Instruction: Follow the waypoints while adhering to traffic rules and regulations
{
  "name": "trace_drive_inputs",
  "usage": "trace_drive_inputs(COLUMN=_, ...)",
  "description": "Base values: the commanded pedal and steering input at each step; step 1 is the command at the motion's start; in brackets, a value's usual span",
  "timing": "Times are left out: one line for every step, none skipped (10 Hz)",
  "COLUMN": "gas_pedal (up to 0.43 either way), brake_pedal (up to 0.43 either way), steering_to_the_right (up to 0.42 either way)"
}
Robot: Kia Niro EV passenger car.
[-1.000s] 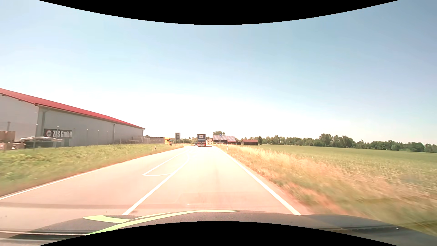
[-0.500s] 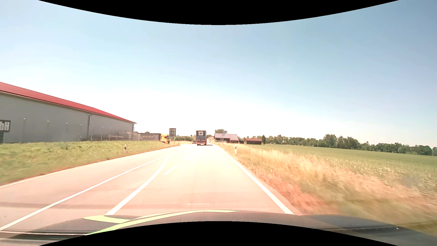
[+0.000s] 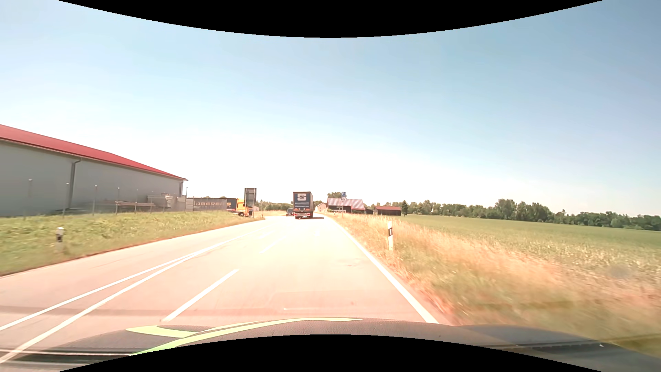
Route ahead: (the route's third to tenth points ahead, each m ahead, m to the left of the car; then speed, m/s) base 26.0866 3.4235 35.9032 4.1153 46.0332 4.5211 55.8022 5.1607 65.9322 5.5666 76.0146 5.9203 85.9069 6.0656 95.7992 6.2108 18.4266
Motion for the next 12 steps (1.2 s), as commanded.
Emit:
trace_drive_inputs(gas_pedal=0.000, brake_pedal=0.457, steering_to_the_right=-0.005)
trace_drive_inputs(gas_pedal=0.000, brake_pedal=0.457, steering_to_the_right=-0.005)
trace_drive_inputs(gas_pedal=0.000, brake_pedal=0.457, steering_to_the_right=-0.004)
trace_drive_inputs(gas_pedal=0.000, brake_pedal=0.457, steering_to_the_right=-0.004)
trace_drive_inputs(gas_pedal=0.000, brake_pedal=0.457, steering_to_the_right=-0.004)
trace_drive_inputs(gas_pedal=0.000, brake_pedal=0.457, steering_to_the_right=-0.004)
trace_drive_inputs(gas_pedal=0.000, brake_pedal=0.457, steering_to_the_right=-0.004)
trace_drive_inputs(gas_pedal=0.000, brake_pedal=0.457, steering_to_the_right=-0.002)
trace_drive_inputs(gas_pedal=0.000, brake_pedal=0.457, steering_to_the_right=0.000)
trace_drive_inputs(gas_pedal=0.000, brake_pedal=0.457, steering_to_the_right=0.001)
trace_drive_inputs(gas_pedal=0.000, brake_pedal=0.457, steering_to_the_right=0.001)
trace_drive_inputs(gas_pedal=0.000, brake_pedal=0.451, steering_to_the_right=0.000)
